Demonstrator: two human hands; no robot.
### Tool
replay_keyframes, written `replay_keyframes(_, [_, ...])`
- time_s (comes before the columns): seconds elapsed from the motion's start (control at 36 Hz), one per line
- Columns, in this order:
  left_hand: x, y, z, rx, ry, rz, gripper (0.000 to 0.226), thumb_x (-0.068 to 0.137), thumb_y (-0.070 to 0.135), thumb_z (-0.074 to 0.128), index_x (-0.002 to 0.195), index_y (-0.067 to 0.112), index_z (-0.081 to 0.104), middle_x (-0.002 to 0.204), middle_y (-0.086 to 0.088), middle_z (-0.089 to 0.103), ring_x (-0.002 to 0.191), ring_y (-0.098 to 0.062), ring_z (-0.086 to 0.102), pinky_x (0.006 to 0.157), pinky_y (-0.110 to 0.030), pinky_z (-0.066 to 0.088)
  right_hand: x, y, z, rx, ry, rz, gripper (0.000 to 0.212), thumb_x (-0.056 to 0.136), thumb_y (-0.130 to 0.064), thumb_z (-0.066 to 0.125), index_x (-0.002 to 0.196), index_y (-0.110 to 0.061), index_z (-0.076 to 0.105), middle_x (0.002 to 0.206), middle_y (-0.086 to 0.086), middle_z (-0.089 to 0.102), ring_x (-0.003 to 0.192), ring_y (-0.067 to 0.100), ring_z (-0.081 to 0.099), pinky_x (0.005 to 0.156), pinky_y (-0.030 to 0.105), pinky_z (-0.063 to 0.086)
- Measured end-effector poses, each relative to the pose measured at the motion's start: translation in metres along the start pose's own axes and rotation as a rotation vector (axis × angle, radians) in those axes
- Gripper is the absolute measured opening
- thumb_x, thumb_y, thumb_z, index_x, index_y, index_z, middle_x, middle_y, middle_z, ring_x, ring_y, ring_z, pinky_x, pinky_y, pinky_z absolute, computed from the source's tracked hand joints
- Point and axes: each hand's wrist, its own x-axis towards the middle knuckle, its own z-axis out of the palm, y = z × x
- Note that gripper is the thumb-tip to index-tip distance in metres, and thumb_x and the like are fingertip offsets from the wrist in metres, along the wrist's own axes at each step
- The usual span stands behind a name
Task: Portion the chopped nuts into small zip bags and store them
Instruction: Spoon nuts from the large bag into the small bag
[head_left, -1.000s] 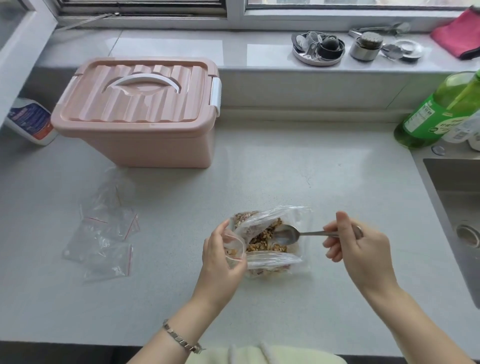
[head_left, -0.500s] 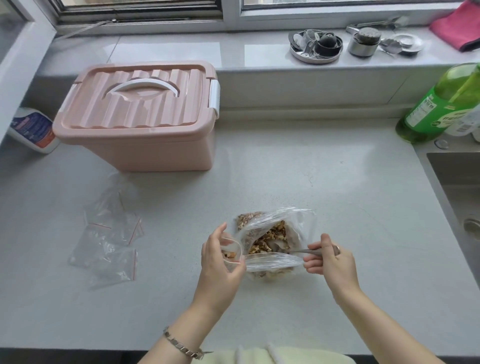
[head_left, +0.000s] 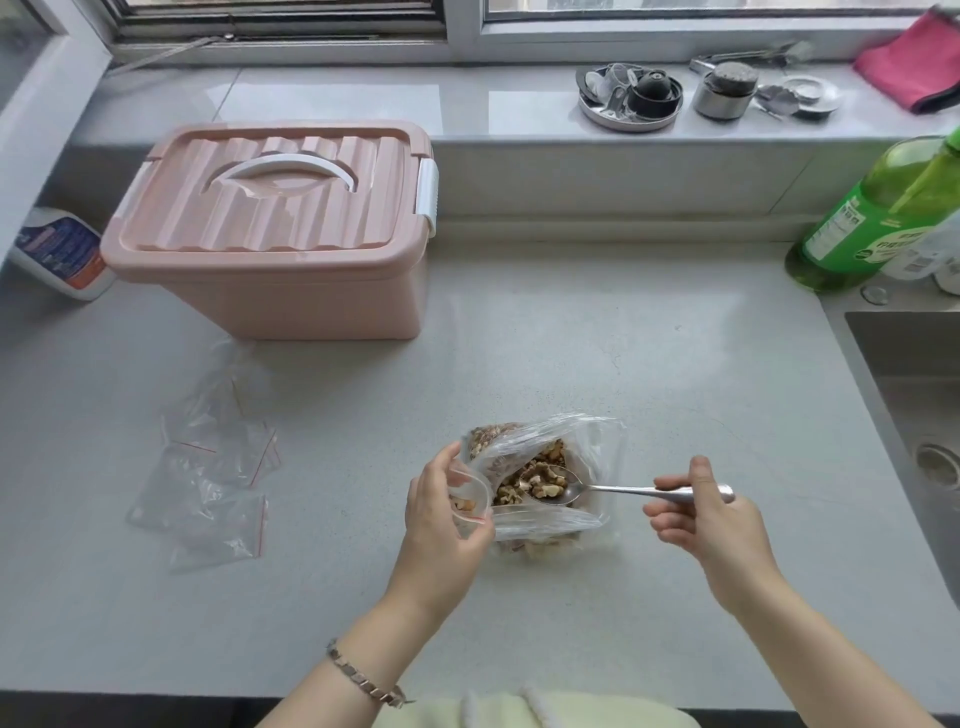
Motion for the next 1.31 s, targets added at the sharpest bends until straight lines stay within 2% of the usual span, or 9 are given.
replay_keyframes(0.14, [0.001, 0.005, 0.001, 0.026, -0.044, 0.002, 0.065, 0.086, 0.013, 0.061, 0.126, 0.04, 0.019, 0.114, 0.009, 0.038, 0.111, -0.005, 0.039, 0.102, -0.021, 0.033, -0.016, -0.033, 0.009, -0.049, -0.07, -0.107, 0.045, 0.096, -0.036, 0.039, 0.077, -0.001, 0.06, 0.047, 0.008, 0.062, 0.036, 0.01, 0.054, 0.037, 0.018, 0.045])
replay_keyframes(0.31, [0.004, 0.011, 0.004, 0.016, -0.055, -0.006, 0.067, 0.086, 0.015, 0.06, 0.138, 0.031, 0.021, 0.113, 0.014, 0.036, 0.113, -0.002, 0.035, 0.1, -0.017, 0.027, -0.043, -0.065, 0.035, -0.132, -0.185, -0.295, 0.047, 0.093, -0.036, 0.041, 0.073, 0.002, 0.061, 0.048, 0.011, 0.061, 0.036, 0.016, 0.053, 0.036, 0.021, 0.044])
replay_keyframes(0.42, [0.004, 0.014, 0.005, -0.008, -0.056, 0.005, 0.068, 0.086, 0.012, 0.06, 0.129, 0.041, 0.017, 0.113, 0.015, 0.034, 0.116, -0.003, 0.034, 0.103, -0.019, 0.027, -0.06, -0.074, 0.049, -0.243, -0.256, -0.457, 0.045, 0.085, -0.044, 0.043, 0.068, -0.007, 0.063, 0.05, 0.011, 0.062, 0.039, 0.019, 0.056, 0.038, 0.021, 0.044])
replay_keyframes(0.56, [0.003, 0.014, 0.006, -0.013, -0.041, 0.035, 0.068, 0.087, 0.016, 0.06, 0.124, 0.048, 0.013, 0.109, 0.028, 0.029, 0.108, 0.012, 0.032, 0.09, -0.001, 0.024, -0.072, -0.071, 0.055, -0.455, -0.294, -0.77, 0.043, 0.085, -0.058, 0.042, 0.068, -0.026, 0.064, 0.061, 0.0, 0.065, 0.04, 0.009, 0.057, 0.042, 0.019, 0.046])
replay_keyframes(0.72, [0.002, 0.014, 0.005, -0.041, -0.015, 0.063, 0.066, 0.086, 0.017, 0.061, 0.118, 0.055, 0.017, 0.116, 0.033, 0.029, 0.115, 0.018, 0.027, 0.091, 0.005, 0.021, -0.075, -0.071, 0.051, -0.555, -0.292, -0.98, 0.051, 0.091, -0.054, 0.036, 0.069, -0.018, 0.065, 0.066, -0.005, 0.062, 0.042, 0.003, 0.057, 0.042, 0.024, 0.046])
replay_keyframes(0.86, [-0.001, 0.016, 0.006, -0.061, -0.021, 0.065, 0.068, 0.085, 0.017, 0.063, 0.122, 0.053, 0.019, 0.125, 0.014, 0.039, 0.124, -0.009, 0.039, 0.109, -0.028, 0.033, -0.071, -0.057, 0.059, -0.616, -0.325, -0.98, 0.043, 0.092, -0.055, 0.036, 0.074, -0.026, 0.062, 0.056, -0.005, 0.057, 0.041, 0.004, 0.056, 0.041, 0.033, 0.046])
replay_keyframes(1.0, [-0.001, 0.013, 0.002, -0.066, 0.016, 0.054, 0.065, 0.086, 0.017, 0.062, 0.119, 0.051, 0.019, 0.116, 0.022, 0.036, 0.118, -0.002, 0.037, 0.1, -0.01, 0.029, -0.071, -0.062, 0.055, -0.444, -0.269, -0.886, 0.049, 0.087, -0.062, 0.038, 0.067, -0.026, 0.065, 0.058, -0.002, 0.063, 0.039, 0.006, 0.057, 0.04, 0.023, 0.046])
replay_keyframes(1.11, [0.003, 0.005, -0.004, -0.093, 0.084, 0.013, 0.066, 0.085, 0.014, 0.062, 0.126, 0.042, 0.018, 0.105, 0.015, 0.041, 0.108, -0.004, 0.044, 0.098, -0.027, 0.041, -0.061, -0.063, 0.04, -0.253, -0.085, -0.682, 0.046, 0.09, -0.055, 0.043, 0.068, -0.02, 0.066, 0.057, 0.006, 0.064, 0.038, 0.01, 0.052, 0.041, 0.016, 0.042])
replay_keyframes(1.31, [0.007, 0.002, -0.01, -0.097, 0.164, 0.014, 0.065, 0.084, 0.012, 0.063, 0.124, 0.04, 0.021, 0.102, 0.014, 0.042, 0.106, -0.003, 0.043, 0.09, -0.022, 0.041, -0.011, 0.008, 0.024, -0.224, 0.024, -0.253, 0.038, 0.094, -0.03, 0.044, 0.076, -0.004, 0.064, 0.049, 0.002, 0.06, 0.041, 0.01, 0.055, 0.042, 0.017, 0.045])
